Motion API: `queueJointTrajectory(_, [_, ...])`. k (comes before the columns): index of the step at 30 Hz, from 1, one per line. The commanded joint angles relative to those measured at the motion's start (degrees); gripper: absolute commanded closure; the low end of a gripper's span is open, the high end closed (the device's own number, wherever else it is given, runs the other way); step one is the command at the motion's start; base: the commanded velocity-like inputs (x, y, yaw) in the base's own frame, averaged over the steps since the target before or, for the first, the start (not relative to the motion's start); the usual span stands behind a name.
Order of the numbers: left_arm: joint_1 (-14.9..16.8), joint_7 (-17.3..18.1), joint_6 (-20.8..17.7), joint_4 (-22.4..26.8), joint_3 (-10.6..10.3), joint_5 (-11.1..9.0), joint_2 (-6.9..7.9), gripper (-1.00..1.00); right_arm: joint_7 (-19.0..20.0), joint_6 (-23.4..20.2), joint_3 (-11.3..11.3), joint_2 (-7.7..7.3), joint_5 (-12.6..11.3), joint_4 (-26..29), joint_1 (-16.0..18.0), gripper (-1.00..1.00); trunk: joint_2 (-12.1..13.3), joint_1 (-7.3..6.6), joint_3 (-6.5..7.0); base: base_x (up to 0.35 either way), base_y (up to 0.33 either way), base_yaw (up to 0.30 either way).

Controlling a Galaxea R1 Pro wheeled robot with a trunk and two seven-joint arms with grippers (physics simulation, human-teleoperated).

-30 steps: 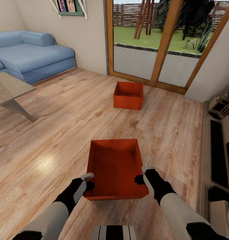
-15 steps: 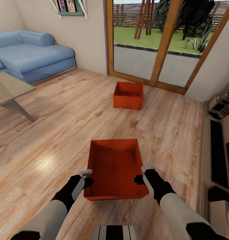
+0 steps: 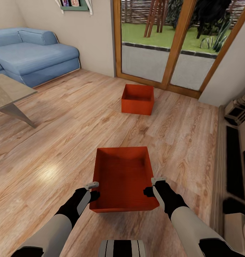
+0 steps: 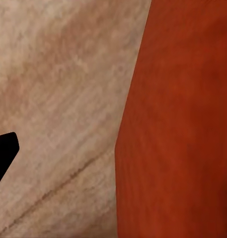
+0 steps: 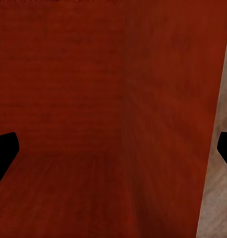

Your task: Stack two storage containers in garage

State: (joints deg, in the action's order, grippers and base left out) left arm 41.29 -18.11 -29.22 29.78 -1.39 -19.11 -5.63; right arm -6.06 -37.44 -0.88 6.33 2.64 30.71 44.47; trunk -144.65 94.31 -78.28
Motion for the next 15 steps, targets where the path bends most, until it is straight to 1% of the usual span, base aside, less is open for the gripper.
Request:
queueJointTrajectory(1, [-0.07,0.00,0.06,-3.60,0.09,0.59,0.06,-1.00,0.00,0.00,0.00,0.00,0.00,0.02,0.00,-1.00,0.02,0.04,-0.01,0.000,0.000,0.000])
queueJointTrajectory(15, [0.19,-0.10,-0.16,-4.67,0.18,0.82,-0.29,-1.00,0.00,0.00,0.00,0.15,0.00,0.12,0.00,-1.00,0.02,0.04,-0.01,0.000,0.000,0.000])
